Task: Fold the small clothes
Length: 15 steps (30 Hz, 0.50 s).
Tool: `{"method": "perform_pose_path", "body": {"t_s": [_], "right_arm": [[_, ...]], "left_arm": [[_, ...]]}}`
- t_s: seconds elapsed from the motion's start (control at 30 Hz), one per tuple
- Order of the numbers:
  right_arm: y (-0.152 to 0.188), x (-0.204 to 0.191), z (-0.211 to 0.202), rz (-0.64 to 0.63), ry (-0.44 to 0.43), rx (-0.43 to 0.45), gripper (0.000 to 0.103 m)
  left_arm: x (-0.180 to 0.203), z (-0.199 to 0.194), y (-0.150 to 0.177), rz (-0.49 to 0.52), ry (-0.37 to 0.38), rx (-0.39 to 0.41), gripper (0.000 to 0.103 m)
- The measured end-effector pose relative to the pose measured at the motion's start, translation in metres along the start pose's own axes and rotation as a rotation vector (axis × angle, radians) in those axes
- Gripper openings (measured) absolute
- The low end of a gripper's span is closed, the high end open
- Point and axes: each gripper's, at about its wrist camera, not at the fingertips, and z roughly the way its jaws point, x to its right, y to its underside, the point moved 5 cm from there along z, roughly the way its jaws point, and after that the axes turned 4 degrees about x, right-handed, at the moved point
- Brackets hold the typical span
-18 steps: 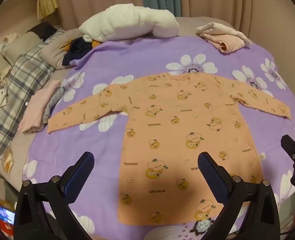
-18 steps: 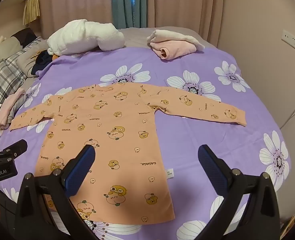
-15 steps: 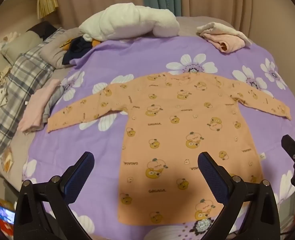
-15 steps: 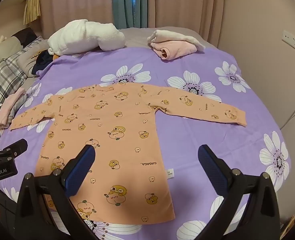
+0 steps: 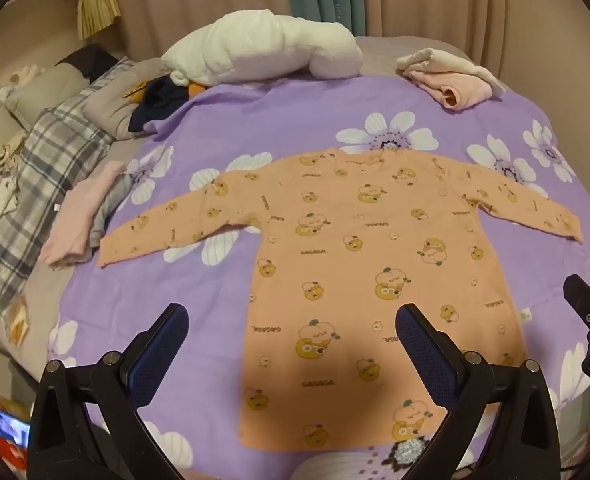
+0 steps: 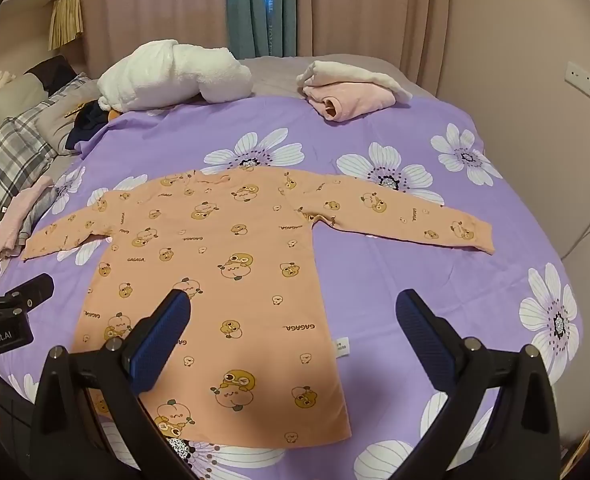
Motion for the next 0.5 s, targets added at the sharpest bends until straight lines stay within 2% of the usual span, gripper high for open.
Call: {"method": "perform_pose_path", "body": {"t_s": [0.5], "right_arm": [[-0.0009, 0.0000, -0.0004, 0.000, -0.003, 0.000, 0.103]], "left_arm": [[-0.0018, -0.0013, -0.0013, -0.006, 0.005, 0.000, 0.102]]}}
